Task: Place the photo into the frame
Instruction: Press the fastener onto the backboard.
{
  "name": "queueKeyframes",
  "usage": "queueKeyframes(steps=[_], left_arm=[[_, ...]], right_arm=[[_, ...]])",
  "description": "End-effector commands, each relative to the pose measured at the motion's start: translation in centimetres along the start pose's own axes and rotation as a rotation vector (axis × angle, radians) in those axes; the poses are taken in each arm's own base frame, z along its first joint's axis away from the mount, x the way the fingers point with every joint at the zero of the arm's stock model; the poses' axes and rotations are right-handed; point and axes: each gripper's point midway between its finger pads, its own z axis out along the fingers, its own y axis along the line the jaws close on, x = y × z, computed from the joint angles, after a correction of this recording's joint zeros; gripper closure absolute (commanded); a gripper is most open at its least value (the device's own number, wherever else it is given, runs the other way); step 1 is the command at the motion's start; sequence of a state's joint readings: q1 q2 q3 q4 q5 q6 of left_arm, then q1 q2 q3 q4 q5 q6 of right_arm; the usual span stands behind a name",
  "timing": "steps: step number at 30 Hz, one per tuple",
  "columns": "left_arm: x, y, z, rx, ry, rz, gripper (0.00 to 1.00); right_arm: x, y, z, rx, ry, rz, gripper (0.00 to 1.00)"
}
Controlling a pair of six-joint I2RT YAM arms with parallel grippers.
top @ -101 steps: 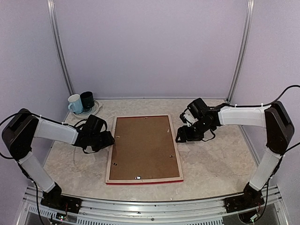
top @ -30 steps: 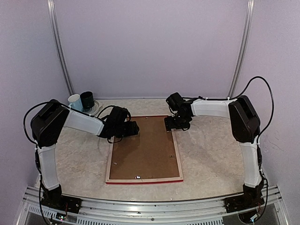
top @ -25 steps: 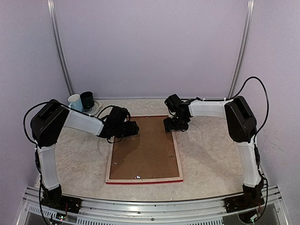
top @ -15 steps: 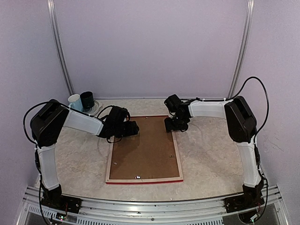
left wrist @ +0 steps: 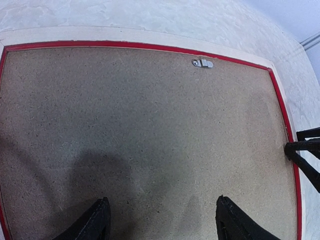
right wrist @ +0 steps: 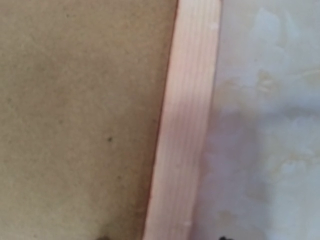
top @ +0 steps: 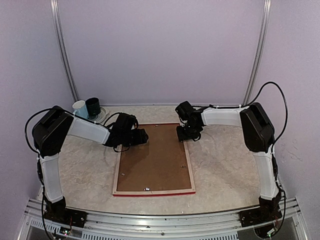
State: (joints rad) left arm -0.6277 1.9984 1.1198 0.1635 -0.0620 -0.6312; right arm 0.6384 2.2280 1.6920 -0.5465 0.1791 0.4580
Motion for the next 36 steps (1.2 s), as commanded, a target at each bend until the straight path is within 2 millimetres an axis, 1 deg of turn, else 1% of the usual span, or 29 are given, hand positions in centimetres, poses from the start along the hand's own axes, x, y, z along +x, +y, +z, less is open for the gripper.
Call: queueKeyframes(steps=[1, 7, 11, 13, 15, 23, 24, 25, 27, 31, 34, 36], left_arm=[[5.8, 3.2, 1.0, -0.071, 0.181, -0.015, 0.29], [5.9, 3.1, 1.0, -0.069, 0.182, -0.02, 0.29], [5.9, 3.2, 1.0, -0.07, 0.182, -0.021, 0.29], [5.9, 3.2, 1.0, -0.07, 0.182, -0.023, 0.29], [5.9, 3.3, 1.0, -0.071, 0.184, -0.023, 0.29], [5.9, 3.2, 1.0, -0.07, 0.182, -0.024, 0.29], [5.9, 3.2, 1.0, -0.07, 0.181, -0.024, 0.29], [5.8, 3.2, 1.0, -0.069, 0.18, -0.024, 0.29], [5.8, 3.2, 1.0, -0.069, 0.181, -0.024, 0.29], [6.0, 3.2, 1.0, -0.07, 0.183, -0.023, 0.29], [5.9, 3.2, 1.1, -0.069, 0.183, -0.024, 0.29], [6.1, 3.1, 1.1, -0.07, 0.185, -0.024, 0.29]], right_arm=[[3.3, -1.2, 0.2, 0.045, 0.109, -0.07, 0.5], [3.6, -1.8, 0.1, 0.062, 0.128, -0.103, 0.52], [3.5, -1.8, -0.2, 0.051, 0.133, -0.119, 0.53], [3.5, -2.0, -0.3, 0.056, 0.136, -0.13, 0.63], [3.3, -2.2, -0.5, 0.059, 0.137, -0.138, 0.66], [2.6, -1.7, -1.1, 0.026, 0.14, -0.188, 0.66], [2.6, -1.8, -1.0, 0.032, 0.144, -0.189, 0.68], [2.6, -1.8, -0.9, 0.034, 0.145, -0.192, 0.72], [2.6, -1.8, -0.6, 0.038, 0.149, -0.191, 0.76], [2.7, -1.9, -0.2, 0.047, 0.142, -0.149, 0.77], [2.5, -1.8, -0.1, 0.05, 0.117, -0.108, 0.81], [2.5, -1.9, -0.1, 0.074, 0.107, -0.084, 0.81]])
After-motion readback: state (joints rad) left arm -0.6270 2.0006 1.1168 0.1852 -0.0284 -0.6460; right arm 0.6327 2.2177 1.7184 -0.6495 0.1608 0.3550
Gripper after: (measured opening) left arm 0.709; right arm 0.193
